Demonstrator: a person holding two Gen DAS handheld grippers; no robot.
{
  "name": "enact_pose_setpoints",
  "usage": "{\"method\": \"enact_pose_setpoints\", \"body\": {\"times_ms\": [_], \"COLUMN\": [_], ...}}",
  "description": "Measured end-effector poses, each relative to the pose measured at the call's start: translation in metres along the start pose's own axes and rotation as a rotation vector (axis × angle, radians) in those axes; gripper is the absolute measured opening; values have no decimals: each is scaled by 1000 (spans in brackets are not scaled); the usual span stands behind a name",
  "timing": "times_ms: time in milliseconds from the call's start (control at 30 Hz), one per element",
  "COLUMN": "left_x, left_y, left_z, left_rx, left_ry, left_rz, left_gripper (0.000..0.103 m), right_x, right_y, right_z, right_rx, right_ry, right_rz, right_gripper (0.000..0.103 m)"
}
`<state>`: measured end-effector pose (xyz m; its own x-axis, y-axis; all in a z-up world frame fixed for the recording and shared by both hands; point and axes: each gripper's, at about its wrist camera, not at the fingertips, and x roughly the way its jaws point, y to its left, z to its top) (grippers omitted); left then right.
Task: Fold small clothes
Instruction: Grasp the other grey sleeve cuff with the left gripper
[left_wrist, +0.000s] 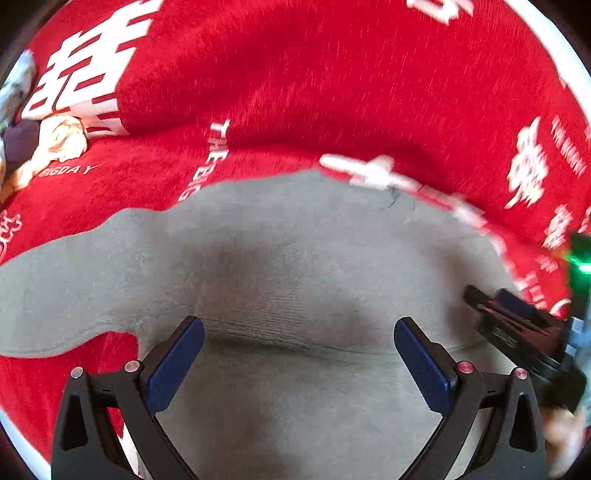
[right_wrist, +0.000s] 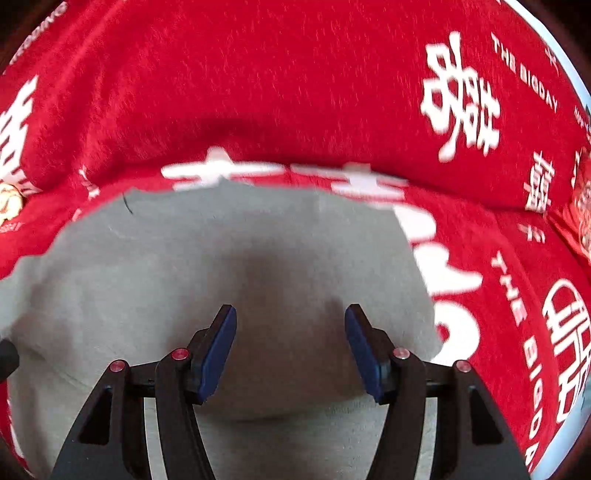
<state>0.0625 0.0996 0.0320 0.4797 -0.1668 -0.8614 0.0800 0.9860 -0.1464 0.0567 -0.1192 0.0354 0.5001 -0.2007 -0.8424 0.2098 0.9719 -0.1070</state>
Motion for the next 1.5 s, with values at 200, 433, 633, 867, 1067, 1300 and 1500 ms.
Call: {"method": "enact_pose_setpoints", "body": {"times_ms": [200,433,633,867,1067,1300,1500], "left_x": [21,-3,-30,-57,-86,-91,-81], "left_y": [40,45,72,168,296,378,415], "left_z": [-18,-29,-41,-72,-127,-151,-123], "left_rx": [-90,-55,-117,-385,-800,-1010,-1028], "left_ry": [69,27,-8,-52,-221,-470,-538], "left_rz": [73,148,131,178,112,-120,-168], "left_gripper": [103,103,103,103,103,103,103], "right_x": [-4,-21,-29,-44,-46,-50,-51], "right_y": [34,82,100,141,142,143,159], "right_z": [-18,-28,-27,-41,-43,-45,-48], "right_rx": [-72,-210,-197,-319,-319,-326,-359], "right_ry": [-30,-101,-107,-105,-115,-114,-114], "right_rz": [25,-11,119,291,265,264,257], "right_gripper": [66,68,75,75,75,75,75]}}
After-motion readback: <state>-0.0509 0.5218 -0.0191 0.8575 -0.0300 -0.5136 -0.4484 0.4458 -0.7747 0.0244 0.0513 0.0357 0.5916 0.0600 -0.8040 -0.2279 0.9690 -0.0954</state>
